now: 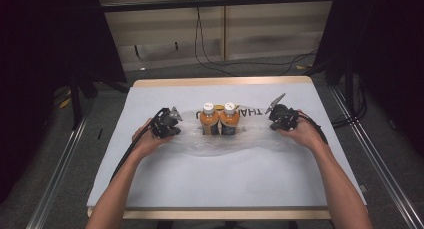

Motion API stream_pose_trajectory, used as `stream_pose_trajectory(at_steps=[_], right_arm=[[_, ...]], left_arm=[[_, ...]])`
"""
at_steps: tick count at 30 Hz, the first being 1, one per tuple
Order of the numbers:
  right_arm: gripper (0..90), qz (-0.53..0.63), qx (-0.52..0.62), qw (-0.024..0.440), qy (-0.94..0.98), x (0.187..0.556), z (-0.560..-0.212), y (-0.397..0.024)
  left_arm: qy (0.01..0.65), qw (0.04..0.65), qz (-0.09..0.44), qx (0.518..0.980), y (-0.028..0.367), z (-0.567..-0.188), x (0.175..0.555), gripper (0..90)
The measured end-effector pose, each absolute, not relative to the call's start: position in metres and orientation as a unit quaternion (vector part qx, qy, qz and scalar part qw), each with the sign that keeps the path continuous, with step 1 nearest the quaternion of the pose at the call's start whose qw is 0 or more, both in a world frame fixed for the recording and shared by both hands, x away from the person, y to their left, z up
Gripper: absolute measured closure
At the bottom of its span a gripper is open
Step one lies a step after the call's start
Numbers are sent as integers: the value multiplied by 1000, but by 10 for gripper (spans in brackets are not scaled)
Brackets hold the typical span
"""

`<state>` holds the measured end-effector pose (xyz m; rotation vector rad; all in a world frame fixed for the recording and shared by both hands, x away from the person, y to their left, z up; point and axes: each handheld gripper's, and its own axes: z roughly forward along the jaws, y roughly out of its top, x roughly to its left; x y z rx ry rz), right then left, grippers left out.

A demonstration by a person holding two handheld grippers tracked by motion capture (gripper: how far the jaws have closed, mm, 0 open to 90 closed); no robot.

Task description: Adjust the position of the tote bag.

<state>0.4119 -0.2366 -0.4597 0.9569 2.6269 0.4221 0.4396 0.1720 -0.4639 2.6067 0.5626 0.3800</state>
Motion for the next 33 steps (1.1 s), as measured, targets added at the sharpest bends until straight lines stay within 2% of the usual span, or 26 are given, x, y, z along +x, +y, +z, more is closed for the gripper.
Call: stream_pose_trajectory(at_steps=[7, 12, 16, 19, 23, 27, 33], right_arm=[[900, 133, 329, 142, 924, 401, -457, -264], [900, 121, 323, 131, 930, 393, -456, -270], [900, 117, 324, 150, 927, 390, -456, -274], [900, 122, 321, 164, 925, 390, -459, -272], [900, 131, 321, 172, 922, 388, -460, -271], [900, 139, 320, 160, 923, 387, -459, -268], [900, 143, 308, 177, 924, 382, -461, -266]], left_arm=[[185, 194, 142, 953, 166, -461, 441, 900], [194, 199, 132, 952, 168, -461, 442, 900], [189, 198, 136, 952, 169, -461, 439, 900], [197, 209, 120, 950, 176, -461, 439, 900], [197, 215, 116, 949, 182, -461, 438, 900], [202, 217, 113, 948, 189, -461, 436, 900], [221, 246, 103, 938, 199, -464, 435, 900]])
